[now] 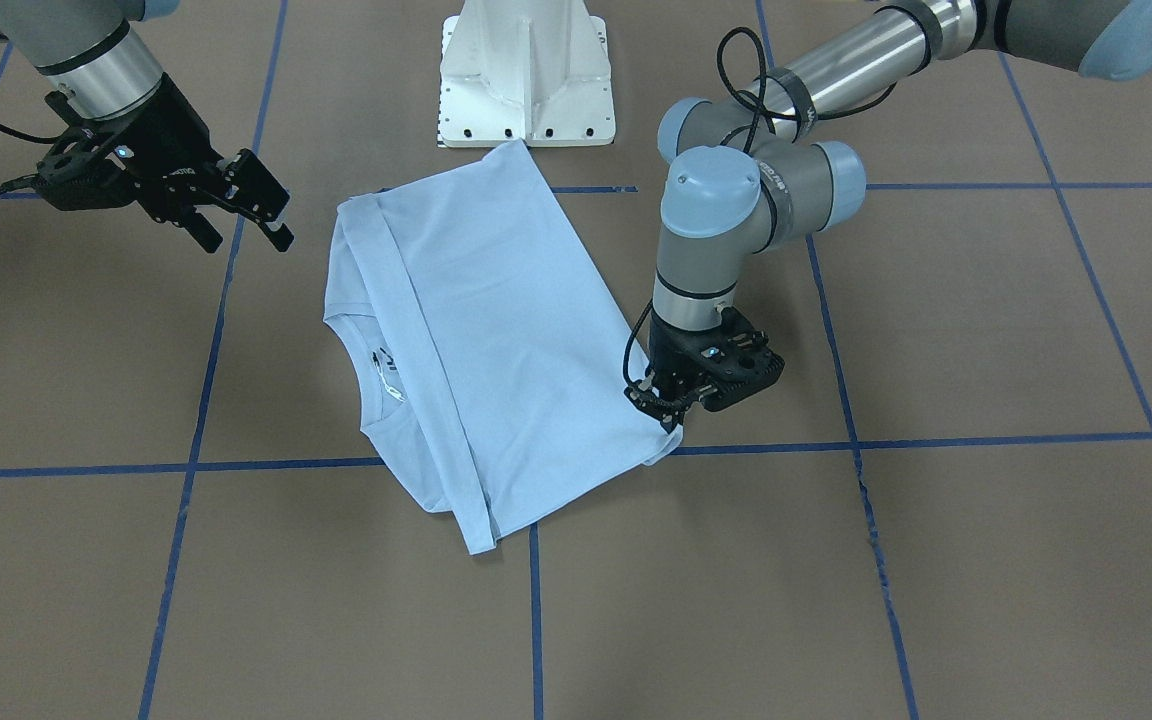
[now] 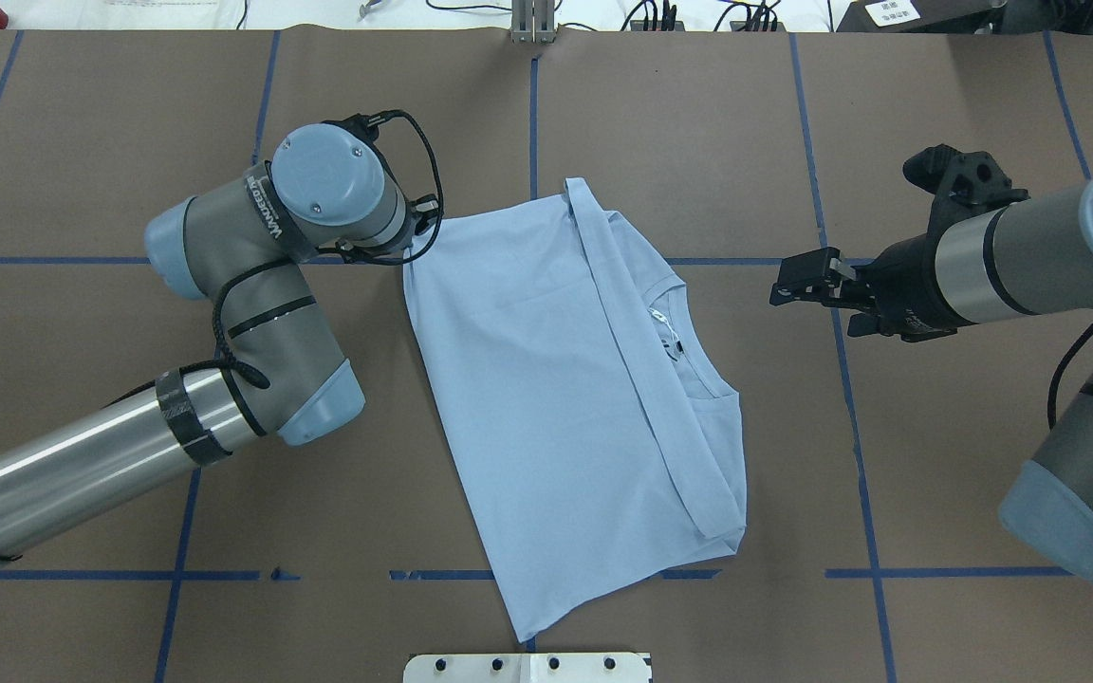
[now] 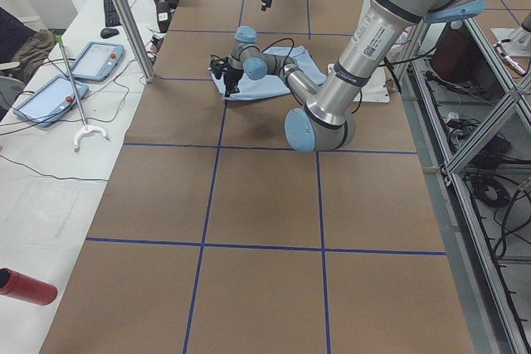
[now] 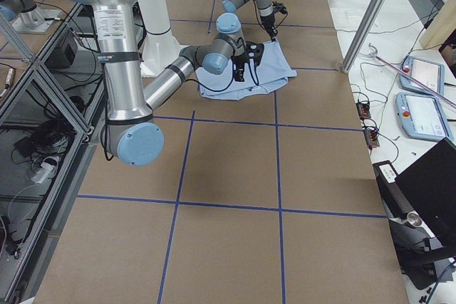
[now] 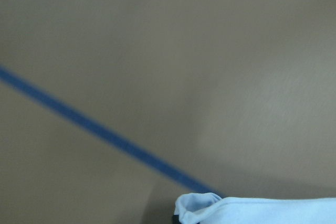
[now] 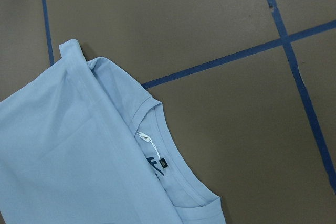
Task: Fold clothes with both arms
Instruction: 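Drag the grasped corner with the left gripper to straighten the shirt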
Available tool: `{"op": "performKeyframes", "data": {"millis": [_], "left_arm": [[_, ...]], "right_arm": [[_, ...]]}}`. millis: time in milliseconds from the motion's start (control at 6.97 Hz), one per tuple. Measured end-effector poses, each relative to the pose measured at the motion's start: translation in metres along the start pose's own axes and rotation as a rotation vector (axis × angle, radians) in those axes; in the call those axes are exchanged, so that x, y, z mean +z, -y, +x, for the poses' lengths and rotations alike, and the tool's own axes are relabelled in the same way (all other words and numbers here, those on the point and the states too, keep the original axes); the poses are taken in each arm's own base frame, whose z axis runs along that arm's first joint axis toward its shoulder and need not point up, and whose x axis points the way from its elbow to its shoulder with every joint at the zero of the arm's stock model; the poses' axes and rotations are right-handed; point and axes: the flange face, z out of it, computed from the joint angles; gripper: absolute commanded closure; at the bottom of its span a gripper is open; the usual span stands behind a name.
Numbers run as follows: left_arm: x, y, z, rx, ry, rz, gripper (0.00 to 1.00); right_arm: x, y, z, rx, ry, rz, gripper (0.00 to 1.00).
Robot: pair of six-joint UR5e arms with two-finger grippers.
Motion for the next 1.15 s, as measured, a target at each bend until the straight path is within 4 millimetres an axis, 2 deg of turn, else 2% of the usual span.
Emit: {"op": "performKeyframes", "data": {"millis": [287,574,861,1147], "left_arm": [[0.017,0.043,0.024,0.07,-0.043,0.07,1.0],[0.036,0.07,0.035,0.143,-0.062,0.19,1.0],[0.056,0.086,0.035,0.188,-0.061,0.284,0.01],[0.057,0.091,0.038,0.204,-0.081,0.314,0.0]], "right_arm": [[0.0,0.0,0.001,0.001,-0.002,0.0,0.0],[-0.004,-0.001,0.0,-0.001,0.004,0.006,0.0],[-0.004,0.0,0.0,-0.003,0.003,0.022,0.0],[0.001,0.004,0.002,0.0,-0.011,0.041,0.0]]}}
